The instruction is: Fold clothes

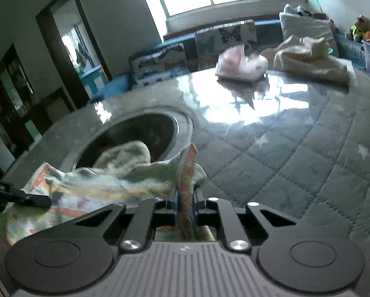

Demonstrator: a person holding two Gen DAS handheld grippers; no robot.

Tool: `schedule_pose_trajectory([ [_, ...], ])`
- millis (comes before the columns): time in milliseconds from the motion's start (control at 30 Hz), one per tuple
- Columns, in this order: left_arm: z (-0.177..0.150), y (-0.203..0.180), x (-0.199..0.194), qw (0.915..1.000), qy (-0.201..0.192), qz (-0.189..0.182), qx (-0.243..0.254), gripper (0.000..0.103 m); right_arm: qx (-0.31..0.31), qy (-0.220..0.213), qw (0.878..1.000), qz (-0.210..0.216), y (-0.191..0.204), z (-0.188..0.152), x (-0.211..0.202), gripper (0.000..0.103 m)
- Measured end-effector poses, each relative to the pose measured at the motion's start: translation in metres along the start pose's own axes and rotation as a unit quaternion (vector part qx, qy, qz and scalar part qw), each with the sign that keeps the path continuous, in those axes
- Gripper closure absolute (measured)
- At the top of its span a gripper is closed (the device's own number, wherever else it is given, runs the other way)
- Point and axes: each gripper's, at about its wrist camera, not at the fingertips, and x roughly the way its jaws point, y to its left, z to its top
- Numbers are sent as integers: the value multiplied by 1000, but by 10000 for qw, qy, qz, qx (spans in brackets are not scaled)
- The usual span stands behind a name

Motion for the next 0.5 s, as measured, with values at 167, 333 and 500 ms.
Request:
schedule_pose_trajectory([
  [167, 9, -25, -4, 9990, -86, -139, 408, 91, -141, -358, 9993, -19, 6, 8, -32, 94],
  [333, 17, -62, 6, 9961, -99, -290, 824, 91, -260, -688, 9970, -244, 3, 19, -66, 94],
  [500, 25, -104, 27, 9918, 27, -522, 1168, 91, -248, -977, 9925, -693, -14, 32, -96, 94],
])
